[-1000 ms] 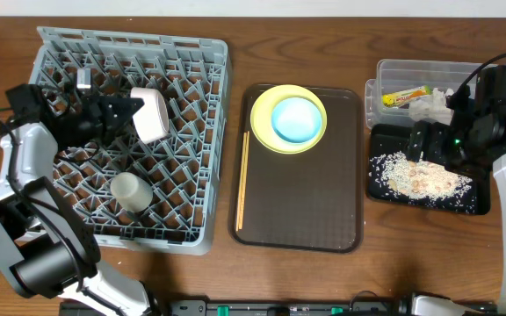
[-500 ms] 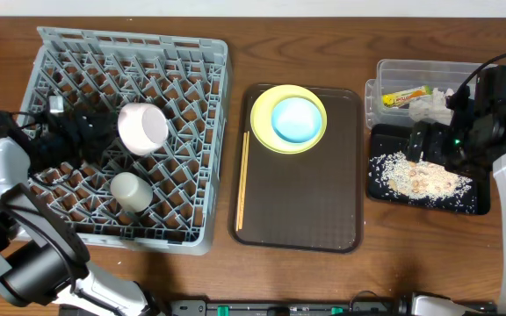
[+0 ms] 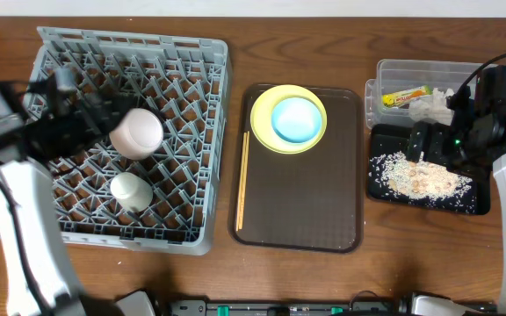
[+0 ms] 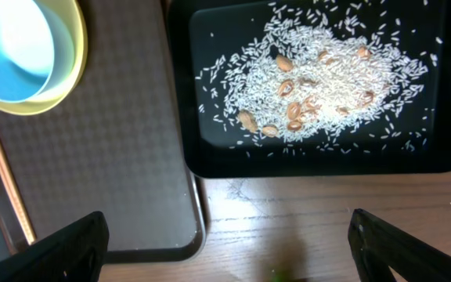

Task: Sort waste into correct bins and load items into the dishwasher
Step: 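Carry the white bowl into the dish rack with the left gripper, then reach the left gripper to the yellow plate and grasp the blue bowl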

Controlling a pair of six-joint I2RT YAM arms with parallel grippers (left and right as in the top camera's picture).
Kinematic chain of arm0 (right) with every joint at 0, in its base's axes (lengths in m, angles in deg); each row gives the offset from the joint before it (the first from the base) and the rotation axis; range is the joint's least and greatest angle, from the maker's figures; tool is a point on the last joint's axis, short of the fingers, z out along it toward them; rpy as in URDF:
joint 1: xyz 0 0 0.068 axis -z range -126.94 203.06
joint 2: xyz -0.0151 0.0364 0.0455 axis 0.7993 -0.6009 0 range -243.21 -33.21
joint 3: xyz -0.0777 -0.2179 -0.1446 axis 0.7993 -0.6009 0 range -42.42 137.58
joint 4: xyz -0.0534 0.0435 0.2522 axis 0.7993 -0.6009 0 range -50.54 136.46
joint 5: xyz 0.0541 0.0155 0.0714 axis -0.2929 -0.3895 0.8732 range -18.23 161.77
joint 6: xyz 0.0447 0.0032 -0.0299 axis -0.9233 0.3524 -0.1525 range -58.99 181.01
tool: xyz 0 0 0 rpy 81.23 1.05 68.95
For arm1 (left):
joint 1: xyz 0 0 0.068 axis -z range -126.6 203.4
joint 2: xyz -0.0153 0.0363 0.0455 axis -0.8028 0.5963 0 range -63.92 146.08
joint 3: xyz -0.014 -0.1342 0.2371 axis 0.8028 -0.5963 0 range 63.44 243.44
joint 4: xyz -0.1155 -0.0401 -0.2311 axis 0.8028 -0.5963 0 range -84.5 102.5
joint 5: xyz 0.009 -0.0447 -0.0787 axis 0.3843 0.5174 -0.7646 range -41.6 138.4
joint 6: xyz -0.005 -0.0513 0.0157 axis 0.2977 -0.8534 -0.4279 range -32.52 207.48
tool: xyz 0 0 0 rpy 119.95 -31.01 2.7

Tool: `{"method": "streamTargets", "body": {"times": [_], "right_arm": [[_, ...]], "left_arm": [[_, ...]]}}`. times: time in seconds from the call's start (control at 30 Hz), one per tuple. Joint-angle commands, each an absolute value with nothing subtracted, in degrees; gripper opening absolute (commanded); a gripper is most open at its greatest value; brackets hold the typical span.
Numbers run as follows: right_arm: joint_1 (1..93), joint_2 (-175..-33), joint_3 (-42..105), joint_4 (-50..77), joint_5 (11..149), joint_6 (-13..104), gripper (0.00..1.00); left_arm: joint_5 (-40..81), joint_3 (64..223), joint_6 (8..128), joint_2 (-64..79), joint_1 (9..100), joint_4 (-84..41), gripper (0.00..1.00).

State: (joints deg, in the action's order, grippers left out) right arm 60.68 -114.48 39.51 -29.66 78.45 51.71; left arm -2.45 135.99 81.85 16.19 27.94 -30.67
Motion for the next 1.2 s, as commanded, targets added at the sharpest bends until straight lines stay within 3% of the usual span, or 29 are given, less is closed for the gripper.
{"method": "streamTargets", "body": {"times": [0.0, 0.33, 0.57, 0.77, 1.07, 1.17], "right_arm": [[61.03, -114.31, 40.3, -29.66, 77.57, 52.52, 0.97], [61.03, -114.31, 40.3, -29.64, 77.6, 52.52, 0.98], [61.03, -114.31, 40.3, -29.64, 77.6, 52.5, 0.98], [61.03, -114.31, 40.3, -29.68, 77.6, 52.52, 0.99], [61.03, -114.31, 40.3, -29.83, 77.6, 52.54, 0.99], [61.03, -114.31, 40.3, -29.79, 77.6, 52.54, 0.99]], "left_arm": [[12.74, 136.87, 79.4, 11.58, 37.41, -29.25, 0.87], [36.28, 148.65, 80.65, 17.98, 67.29, -28.79, 0.92], [37.55, 149.72, 90.09, 30.01, 80.77, -21.54, 0.93], [37.53, 149.7, 90.51, 41.98, 87.79, -16.64, 0.93], [37.53, 149.7, 90.48, 53.44, 90.72, -12.34, 0.93], [37.53, 149.7, 90.48, 55.64, 90.83, -12.44, 0.86]]}}
